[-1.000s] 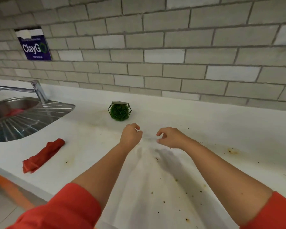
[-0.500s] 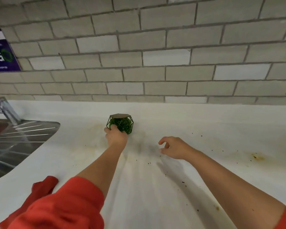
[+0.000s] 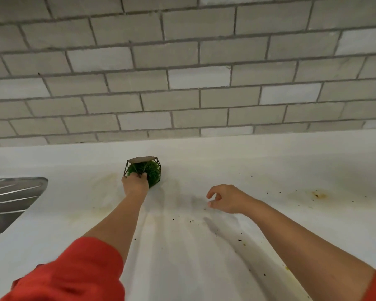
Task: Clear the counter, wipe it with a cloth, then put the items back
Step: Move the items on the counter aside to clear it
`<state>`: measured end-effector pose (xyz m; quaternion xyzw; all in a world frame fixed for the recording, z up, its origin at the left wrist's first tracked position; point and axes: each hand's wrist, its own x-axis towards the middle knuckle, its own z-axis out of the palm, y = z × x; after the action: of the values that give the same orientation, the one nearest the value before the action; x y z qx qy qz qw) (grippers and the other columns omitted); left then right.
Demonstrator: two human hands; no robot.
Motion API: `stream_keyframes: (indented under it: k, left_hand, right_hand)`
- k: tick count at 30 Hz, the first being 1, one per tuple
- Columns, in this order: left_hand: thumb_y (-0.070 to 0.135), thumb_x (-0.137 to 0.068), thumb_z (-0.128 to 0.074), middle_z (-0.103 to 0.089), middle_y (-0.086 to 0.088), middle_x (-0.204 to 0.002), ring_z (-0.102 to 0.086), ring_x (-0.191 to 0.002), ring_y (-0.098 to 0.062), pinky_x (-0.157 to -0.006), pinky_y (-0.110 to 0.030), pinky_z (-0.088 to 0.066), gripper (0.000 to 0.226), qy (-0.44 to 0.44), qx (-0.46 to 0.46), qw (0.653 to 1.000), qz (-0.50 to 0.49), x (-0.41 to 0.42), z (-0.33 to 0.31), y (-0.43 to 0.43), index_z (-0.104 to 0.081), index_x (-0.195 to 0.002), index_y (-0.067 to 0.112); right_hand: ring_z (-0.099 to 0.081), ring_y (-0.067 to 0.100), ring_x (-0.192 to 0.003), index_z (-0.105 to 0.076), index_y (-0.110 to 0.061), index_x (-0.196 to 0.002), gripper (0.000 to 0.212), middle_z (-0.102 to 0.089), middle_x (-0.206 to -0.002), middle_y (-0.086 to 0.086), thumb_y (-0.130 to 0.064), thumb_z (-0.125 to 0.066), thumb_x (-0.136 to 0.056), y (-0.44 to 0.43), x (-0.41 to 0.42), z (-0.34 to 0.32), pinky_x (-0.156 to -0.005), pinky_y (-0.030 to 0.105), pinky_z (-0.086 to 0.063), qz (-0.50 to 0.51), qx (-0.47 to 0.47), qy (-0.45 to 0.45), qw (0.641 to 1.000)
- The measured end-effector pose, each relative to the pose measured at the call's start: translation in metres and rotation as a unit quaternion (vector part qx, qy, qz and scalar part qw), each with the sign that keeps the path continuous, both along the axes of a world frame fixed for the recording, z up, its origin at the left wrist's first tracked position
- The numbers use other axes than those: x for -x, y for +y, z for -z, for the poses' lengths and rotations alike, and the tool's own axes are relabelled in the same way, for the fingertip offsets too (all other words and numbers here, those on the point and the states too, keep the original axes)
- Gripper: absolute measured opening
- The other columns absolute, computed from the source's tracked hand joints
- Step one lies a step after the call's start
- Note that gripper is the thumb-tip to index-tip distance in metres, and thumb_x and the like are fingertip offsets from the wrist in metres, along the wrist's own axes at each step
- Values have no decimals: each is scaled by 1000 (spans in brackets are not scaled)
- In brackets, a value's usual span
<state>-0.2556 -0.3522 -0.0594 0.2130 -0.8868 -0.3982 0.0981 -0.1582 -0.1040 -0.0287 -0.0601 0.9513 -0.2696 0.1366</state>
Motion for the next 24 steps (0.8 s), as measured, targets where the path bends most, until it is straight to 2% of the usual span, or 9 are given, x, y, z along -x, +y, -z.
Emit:
stream_keyframes:
  k: [5, 10, 12, 16, 18, 21, 24]
  left_hand:
    - [25, -93, -54, -53, -26, -114, -55, -100, -39, -92, -41, -47, 28, 62, -76, 995, -6, -5, -6, 4, -60, -91, -2]
    - [28, -93, -52, -55, -27, -105, -58, -89, -38, -83, -40, -46, 28, 106, -80, 989, 65, -16, -19, 31, -56, -84, 2]
    - [29, -93, -53, -55, -24, -104, -58, -91, -37, -85, -42, -49, 28, 118, -93, 984, 97, -22, -25, 47, -57, -85, 4]
    - [32, -91, -55, -52, -17, -103, -59, -92, -37, -84, -48, -53, 27, 140, -159, 964, 158, -39, -39, 85, -50, -68, 18]
    - [28, -93, -53, -52, -19, -106, -59, -92, -37, -73, -42, -56, 27, 136, -180, 956, 190, -50, -46, 107, -48, -69, 16]
    - [22, -97, -47, -51, -24, -105, -56, -85, -31, -51, -21, -49, 28, 127, -194, 941, 247, -65, -53, 145, -45, -72, 11]
    - [22, -98, -44, -53, -26, -101, -55, -71, -25, -44, -14, -46, 27, 119, -198, 926, 298, -83, -59, 184, -47, -74, 10]
  right_hand:
    - [-49, 13, -93, -56, -18, -123, 33, -55, -121, 4, -31, -55, -92, 2, -3, -2, -82, 20, -37, 11, 2, 5, 1000]
    - [-49, 15, -94, -54, -18, -126, 35, -55, -123, 6, -30, -55, -93, 0, -5, -6, -81, 21, -38, 27, 14, 27, 999]
    - [-52, 19, -101, -49, -20, -131, 41, -51, -127, 8, -30, -56, -92, 1, -8, -8, -83, 22, -39, 44, 28, 49, 997]
    - [-53, 24, -111, -30, -24, -143, 62, -34, -138, 8, -27, -61, -89, 13, -20, -14, -90, 30, -44, 94, 54, 106, 988]
    - [-51, 24, -115, -24, -22, -145, 69, -30, -141, 7, -26, -63, -88, 26, -28, -13, -92, 32, -45, 126, 65, 126, 982]
    - [-45, 24, -125, -22, -16, -146, 74, -28, -146, 5, -27, -65, -87, 52, -42, -13, -99, 33, -42, 173, 85, 137, 972]
    - [-45, 25, -126, -25, -12, -144, 74, -31, -145, 6, -30, -66, -86, 84, -59, -15, -101, 33, -40, 230, 116, 148, 955]
